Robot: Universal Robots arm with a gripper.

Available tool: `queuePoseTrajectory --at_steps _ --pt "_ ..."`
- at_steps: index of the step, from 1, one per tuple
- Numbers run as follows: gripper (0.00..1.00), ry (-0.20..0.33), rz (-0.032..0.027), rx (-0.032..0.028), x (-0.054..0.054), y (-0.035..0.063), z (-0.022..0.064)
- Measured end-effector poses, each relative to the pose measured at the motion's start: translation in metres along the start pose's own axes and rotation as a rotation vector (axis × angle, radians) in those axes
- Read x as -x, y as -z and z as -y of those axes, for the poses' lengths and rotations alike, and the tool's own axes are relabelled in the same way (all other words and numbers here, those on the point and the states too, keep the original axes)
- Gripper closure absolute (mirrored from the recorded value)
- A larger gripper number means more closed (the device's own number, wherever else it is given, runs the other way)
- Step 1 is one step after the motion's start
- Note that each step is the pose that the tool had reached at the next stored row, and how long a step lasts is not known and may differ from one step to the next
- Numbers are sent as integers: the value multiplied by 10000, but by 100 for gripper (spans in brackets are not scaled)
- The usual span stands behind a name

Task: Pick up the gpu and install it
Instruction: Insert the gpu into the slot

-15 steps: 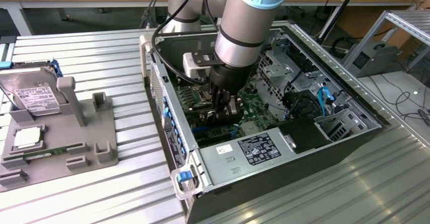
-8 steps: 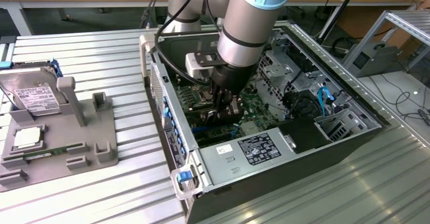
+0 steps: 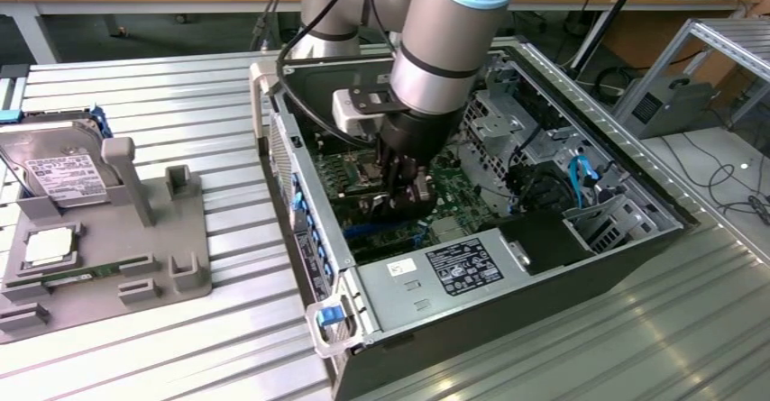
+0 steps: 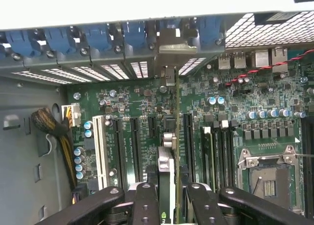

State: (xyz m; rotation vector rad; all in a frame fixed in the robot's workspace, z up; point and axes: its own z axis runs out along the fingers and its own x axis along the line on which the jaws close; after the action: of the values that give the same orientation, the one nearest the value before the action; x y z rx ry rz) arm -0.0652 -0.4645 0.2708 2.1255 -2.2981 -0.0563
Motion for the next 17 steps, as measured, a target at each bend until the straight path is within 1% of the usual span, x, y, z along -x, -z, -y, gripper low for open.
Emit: queuePoseTrajectory --at_steps 2,3,5,9,11,14,15,16,17 --pt "73 0 -4 7 2 0 20" --pt "73 -1 -20 14 3 -8 36" --pt "73 -1 -29 29 3 -30 57" --pt "73 0 -21 28 4 -42 60" --pt "73 0 -27 30 5 -63 58" --pt "73 -2 -27 30 5 -69 58" --pt "73 -3 -22 -21 5 -71 57" --pt "73 2 -9 -169 5 -73 58" --pt "73 4 -8 -194 5 -72 59"
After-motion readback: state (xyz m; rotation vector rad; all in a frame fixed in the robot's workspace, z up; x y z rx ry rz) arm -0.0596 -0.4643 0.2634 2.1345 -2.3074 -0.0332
